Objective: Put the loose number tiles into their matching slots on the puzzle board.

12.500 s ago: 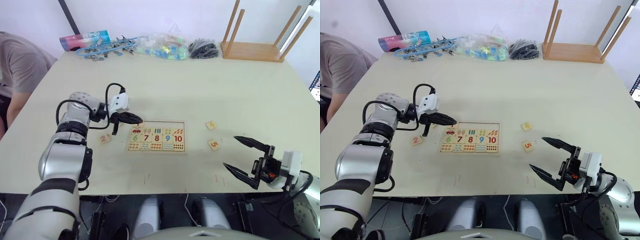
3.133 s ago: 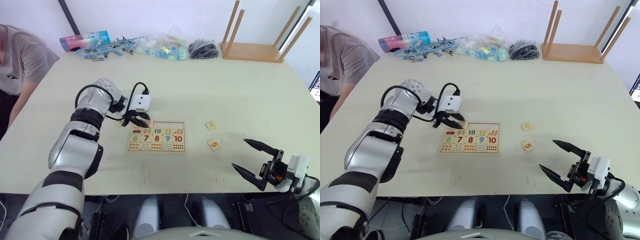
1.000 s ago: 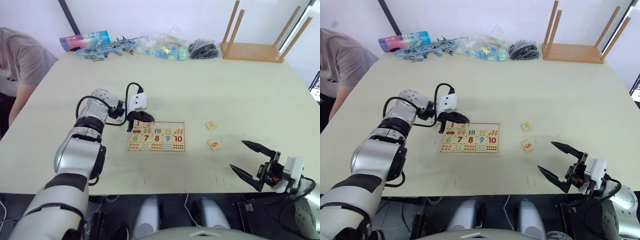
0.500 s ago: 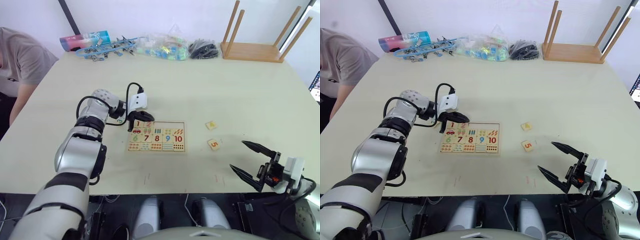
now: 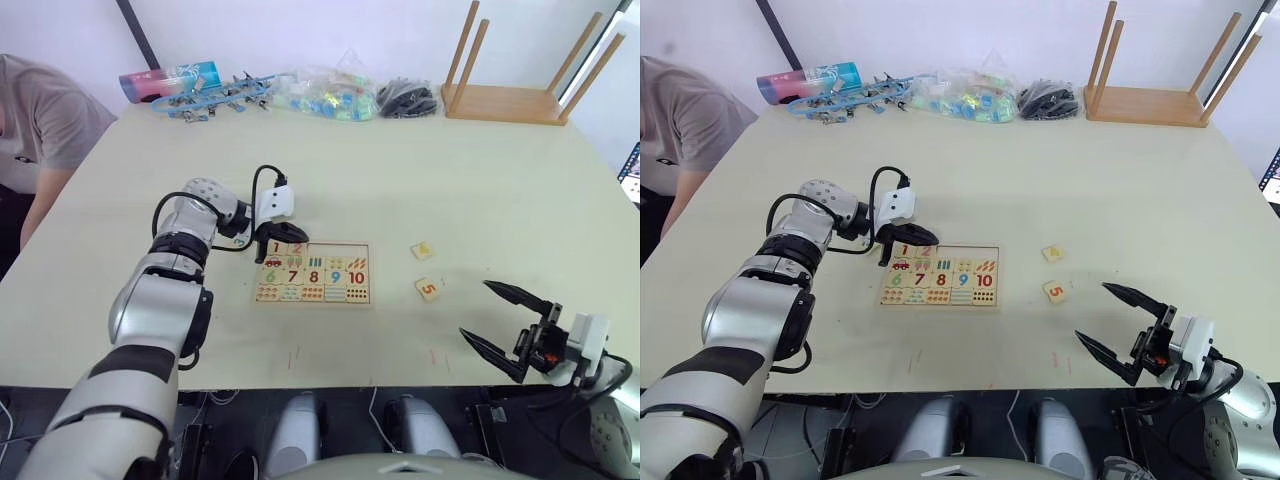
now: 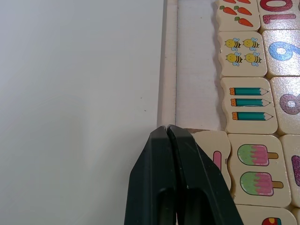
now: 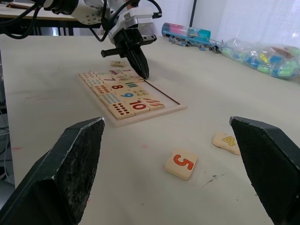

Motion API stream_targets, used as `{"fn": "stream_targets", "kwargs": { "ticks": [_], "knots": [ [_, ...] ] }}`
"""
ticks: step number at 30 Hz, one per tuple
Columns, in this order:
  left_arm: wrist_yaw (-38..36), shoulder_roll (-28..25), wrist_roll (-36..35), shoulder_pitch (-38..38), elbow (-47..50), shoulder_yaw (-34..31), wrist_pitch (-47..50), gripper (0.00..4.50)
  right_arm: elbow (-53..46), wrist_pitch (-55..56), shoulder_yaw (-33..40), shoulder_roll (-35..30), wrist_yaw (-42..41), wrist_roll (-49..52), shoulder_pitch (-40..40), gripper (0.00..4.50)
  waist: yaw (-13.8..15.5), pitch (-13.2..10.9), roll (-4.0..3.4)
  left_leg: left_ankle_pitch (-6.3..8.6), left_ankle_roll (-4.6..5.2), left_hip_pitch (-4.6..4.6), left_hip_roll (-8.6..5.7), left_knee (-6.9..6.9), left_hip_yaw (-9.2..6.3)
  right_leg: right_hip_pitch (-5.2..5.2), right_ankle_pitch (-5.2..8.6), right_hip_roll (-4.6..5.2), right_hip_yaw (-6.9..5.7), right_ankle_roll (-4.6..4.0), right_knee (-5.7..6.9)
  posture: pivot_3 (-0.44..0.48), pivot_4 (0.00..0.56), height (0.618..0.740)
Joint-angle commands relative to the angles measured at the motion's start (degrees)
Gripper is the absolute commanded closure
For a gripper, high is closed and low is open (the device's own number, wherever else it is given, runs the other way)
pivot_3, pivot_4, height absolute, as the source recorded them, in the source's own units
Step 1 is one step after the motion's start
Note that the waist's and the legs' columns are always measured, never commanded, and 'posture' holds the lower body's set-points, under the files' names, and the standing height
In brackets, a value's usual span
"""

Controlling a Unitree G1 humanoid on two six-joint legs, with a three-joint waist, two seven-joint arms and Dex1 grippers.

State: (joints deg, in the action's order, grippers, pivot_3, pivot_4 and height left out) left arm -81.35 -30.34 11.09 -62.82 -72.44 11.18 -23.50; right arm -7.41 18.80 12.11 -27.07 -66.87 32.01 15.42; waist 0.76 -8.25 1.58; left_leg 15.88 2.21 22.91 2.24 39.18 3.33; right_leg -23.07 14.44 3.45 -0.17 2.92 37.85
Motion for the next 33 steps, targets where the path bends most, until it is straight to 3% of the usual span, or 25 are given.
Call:
{"fn": "stream_targets", "kwargs": {
  "ticks": [1, 9, 20, 27, 33],
  "knots": [
    [-0.48, -0.95, -1.09, -0.47, 0.34, -1.40, -0.72, 4.43, -0.41, 0.62, 0.82, -0.41, 0.08, 0.74, -0.17, 0.00, 0.01, 0.00, 0.00, 0.00, 0.00, 0.00, 0.00, 0.00, 0.01, 0.00, 0.00, 0.00, 0.00, 0.00, 0.00, 0.000, 0.150, 0.737],
    [-1.67, -0.90, -2.25, -0.31, 0.43, -2.91, 0.49, 4.43, -0.10, 0.74, 0.78, -0.40, -0.13, 0.66, -0.31, 0.00, 0.01, 0.00, 0.00, 0.00, 0.00, 0.00, 0.00, 0.00, 0.00, 0.00, 0.00, 0.00, 0.00, 0.00, 0.00, 0.000, 0.150, 0.737],
    [0.45, -2.32, -10.31, 0.12, 2.50, -11.65, 7.82, 4.43, -0.07, 1.21, 1.42, -0.24, 0.10, 1.14, 0.03, 0.00, -0.04, 0.00, 0.00, 0.00, 0.00, 0.00, 0.00, 0.00, -0.04, 0.00, 0.00, 0.00, 0.00, 0.01, 0.00, 0.000, 0.150, 0.737],
    [3.18, -4.91, -14.28, 5.38, 7.99, -15.39, 10.73, 4.43, 0.09, 0.57, 2.34, -0.62, 0.25, 2.08, -0.07, 0.00, -0.05, 0.00, -0.01, 0.00, 0.00, -0.01, 0.01, 0.00, -0.04, 0.00, 0.00, 0.01, 0.00, 0.00, 0.02, 0.000, 0.150, 0.737],
    [5.42, -7.25, -19.62, 17.17, 20.21, -19.25, 14.98, 4.43, 0.81, -0.44, 4.38, -1.63, 0.41, 3.30, 0.28, 0.00, -0.05, 0.01, -0.03, 0.00, -0.01, -0.03, 0.04, 0.00, -0.02, 0.00, -0.01, 0.04, 0.02, 0.00, 0.03, 0.000, 0.150, 0.737]
  ]
}}
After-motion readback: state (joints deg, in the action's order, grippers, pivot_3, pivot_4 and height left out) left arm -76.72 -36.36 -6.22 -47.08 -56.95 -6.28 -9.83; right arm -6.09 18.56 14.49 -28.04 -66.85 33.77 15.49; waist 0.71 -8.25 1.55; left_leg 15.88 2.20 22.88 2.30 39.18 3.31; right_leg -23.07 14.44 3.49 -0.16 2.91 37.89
